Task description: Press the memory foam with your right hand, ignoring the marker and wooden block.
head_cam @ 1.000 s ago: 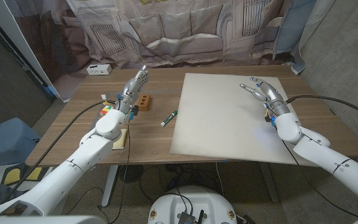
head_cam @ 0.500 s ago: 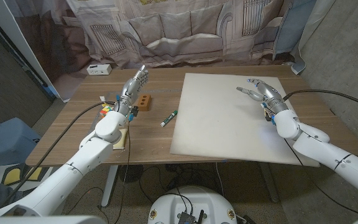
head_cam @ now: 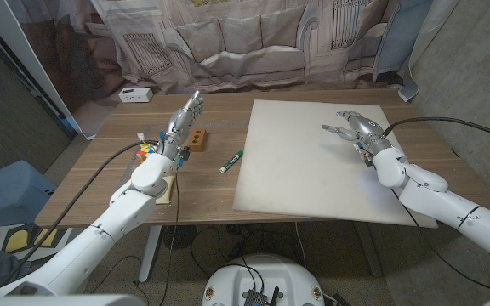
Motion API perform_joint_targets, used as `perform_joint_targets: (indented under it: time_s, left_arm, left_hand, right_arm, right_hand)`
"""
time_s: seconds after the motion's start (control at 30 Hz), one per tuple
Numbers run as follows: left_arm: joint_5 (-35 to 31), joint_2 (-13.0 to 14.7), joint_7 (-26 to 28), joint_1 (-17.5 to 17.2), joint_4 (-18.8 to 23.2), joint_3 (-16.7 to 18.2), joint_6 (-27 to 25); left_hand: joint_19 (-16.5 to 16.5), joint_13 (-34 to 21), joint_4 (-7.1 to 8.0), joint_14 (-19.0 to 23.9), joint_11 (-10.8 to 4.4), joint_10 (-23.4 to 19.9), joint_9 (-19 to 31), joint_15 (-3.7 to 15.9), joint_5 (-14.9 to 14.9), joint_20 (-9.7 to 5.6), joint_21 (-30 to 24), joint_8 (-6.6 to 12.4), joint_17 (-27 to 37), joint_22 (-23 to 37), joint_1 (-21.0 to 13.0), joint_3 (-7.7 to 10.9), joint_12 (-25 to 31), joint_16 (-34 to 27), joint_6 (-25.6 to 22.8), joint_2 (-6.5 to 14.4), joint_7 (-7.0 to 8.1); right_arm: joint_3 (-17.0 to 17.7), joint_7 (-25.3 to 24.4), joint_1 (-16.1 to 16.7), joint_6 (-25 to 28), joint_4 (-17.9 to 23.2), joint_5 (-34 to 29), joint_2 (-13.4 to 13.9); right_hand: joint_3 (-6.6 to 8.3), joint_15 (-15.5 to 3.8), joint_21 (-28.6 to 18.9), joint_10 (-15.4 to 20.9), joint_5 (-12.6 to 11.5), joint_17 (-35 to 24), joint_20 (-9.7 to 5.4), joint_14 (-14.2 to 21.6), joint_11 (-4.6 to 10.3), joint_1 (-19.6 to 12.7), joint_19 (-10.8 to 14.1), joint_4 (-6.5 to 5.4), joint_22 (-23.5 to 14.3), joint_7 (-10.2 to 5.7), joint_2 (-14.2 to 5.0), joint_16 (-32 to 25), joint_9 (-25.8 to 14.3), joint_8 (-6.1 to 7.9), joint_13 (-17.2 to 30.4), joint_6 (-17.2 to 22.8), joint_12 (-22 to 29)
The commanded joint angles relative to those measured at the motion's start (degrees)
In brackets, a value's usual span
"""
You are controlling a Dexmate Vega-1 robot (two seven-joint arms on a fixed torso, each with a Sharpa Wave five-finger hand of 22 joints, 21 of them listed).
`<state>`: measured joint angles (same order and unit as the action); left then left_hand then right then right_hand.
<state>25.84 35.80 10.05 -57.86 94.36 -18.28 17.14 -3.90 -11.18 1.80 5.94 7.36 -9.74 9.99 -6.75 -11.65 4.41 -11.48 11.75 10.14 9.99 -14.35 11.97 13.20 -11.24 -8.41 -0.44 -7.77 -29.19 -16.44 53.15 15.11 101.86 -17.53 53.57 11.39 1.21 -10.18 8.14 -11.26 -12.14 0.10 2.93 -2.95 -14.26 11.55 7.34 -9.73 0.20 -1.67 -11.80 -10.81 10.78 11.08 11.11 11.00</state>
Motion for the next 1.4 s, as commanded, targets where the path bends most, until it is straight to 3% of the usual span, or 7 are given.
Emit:
perform_joint_targets:
  time_s: [0.03,0.2,0.33,0.67,0.83,1.13,1.4]
  left_arm:
    - [0.0,0.4,0.8,-1.8,1.3,0.4,-0.5]
    - [0.1,0.3,1.0,-2.4,1.5,0.6,-0.3]
    - [0.0,0.5,1.1,-2.8,1.9,0.5,-0.7]
    - [-0.1,0.4,1.2,-3.1,2.0,0.5,-0.7]
    - [0.0,0.2,1.0,-2.9,1.6,0.3,-0.8]
    - [-0.2,0.3,1.6,-3.0,1.7,0.6,-0.9]
    - [-0.1,0.6,1.5,-3.2,1.9,0.8,-1.2]
  left_hand:
    - [-0.3,-0.2,-0.48,0.6,0.23,-0.5,0.2,-0.04,0.2,-0.03,-0.2,0.11,0.1,0.1,-0.5,0.2,0.1,-0.2,-0.6,0.1,-0.18]
    - [-0.3,-0.2,-0.55,0.5,0.18,-0.4,0.2,0.01,0.2,-0.05,-0.2,0.03,0.1,0.1,-0.5,0.23,0.1,-0.1,-0.7,0.1,-0.05]
    - [-0.3,-0.2,-0.59,0.6,0.06,-0.5,0.2,0.06,0.2,-0.03,-0.2,0.02,0.1,0.1,-0.6,0.25,0.1,-0.1,-0.8,0.2,-0.02]
    - [-0.3,-0.1,-0.71,0.6,0.19,-0.5,0.2,0.02,0.3,0.03,-0.1,-0.1,0.1,0.2,-0.7,0.31,0.0,0.0,-0.9,0.3,0.07]
    - [-0.3,-0.1,-0.76,0.6,0.12,-0.5,0.2,0.03,0.3,0.01,-0.1,-0.11,0.1,0.2,-0.7,0.33,0.0,0.0,-1.0,0.4,0.09]
    - [-0.3,-0.1,-0.87,0.9,0.0,-0.6,0.2,0.09,0.3,-0.02,-0.1,-0.23,0.1,0.2,-0.9,0.42,-0.1,0.0,-1.1,0.6,0.21]
    - [-0.3,-0.1,-0.95,1.1,0.08,-0.6,0.2,-0.01,0.4,0.0,0.0,-0.33,0.1,0.2,-1.0,0.48,-0.1,0.0,-1.0,0.8,0.21]
  right_arm:
    - [-3.5,4.3,-2.0,6.7,0.4,-6.6,1.2]
    - [-4.4,5.6,-2.5,7.9,0.6,-8.0,1.4]
    - [-5.0,8.3,-3.4,8.2,0.7,-8.1,1.9]
    - [-6.6,14.7,-6.1,8.7,0.3,-8.7,2.8]
    - [-6.4,15.6,-6.7,8.1,-0.8,-7.6,2.4]
    - [-8.5,20.7,-9.6,10.1,-2.3,-8.1,1.6]
    - [-9.8,24.2,-11.5,11.7,-3.6,-7.1,1.0]
  right_hand:
    - [0.73,-0.6,-0.8,-0.3,-0.2,-0.4,-0.59,0.1,0.59,0.1,0.9,-0.87,-0.2,-0.63,-2.27,-0.4,-0.1,-0.93,0.1,-3.4,0.0]
    - [0.45,-0.73,-0.9,-2.3,0.0,-0.4,-0.65,-1.1,1.66,1.0,0.9,-1.08,-0.2,-1.08,-2.15,0.0,-0.1,-1.38,0.0,-9.3,-0.5]
    - [-0.1,0.0,-0.2,-7.1,0.2,-0.3,-1.09,-5.5,0.87,1.7,-2.2,-0.97,-0.3,-0.67,-1.42,1.1,-0.1,-0.54,0.0,-11.3,-1.1]
    - [-0.63,0.21,0.1,-10.0,0.3,-0.4,-1.2,-8.3,0.37,2.6,-4.9,-1.14,-0.3,-0.16,-1.01,1.4,-0.1,-0.1,0.0,-11.9,-0.9]
    - [-1.3,-0.86,-0.2,-8.6,0.3,-0.5,-1.42,-7.5,0.71,3.9,-5.2,-1.67,-0.3,0.14,-0.6,0.5,0.0,0.62,0.0,-10.0,0.0]
    - [-2.8,0.08,0.0,-13.4,-0.2,-0.5,-1.53,-12.1,0.0,6.6,-9.9,-2.43,-0.3,1.03,0.6,1.2,0.0,-0.64,-0.1,-14.8,-0.8]
    - [-2.93,0.64,-0.8,-17.4,-0.4,-0.3,-0.61,-14.8,-0.31,6.9,-10.0,-2.28,-0.3,2.1,0.5,1.2,-0.1,-1.32,-0.1,-22.5,-0.9]
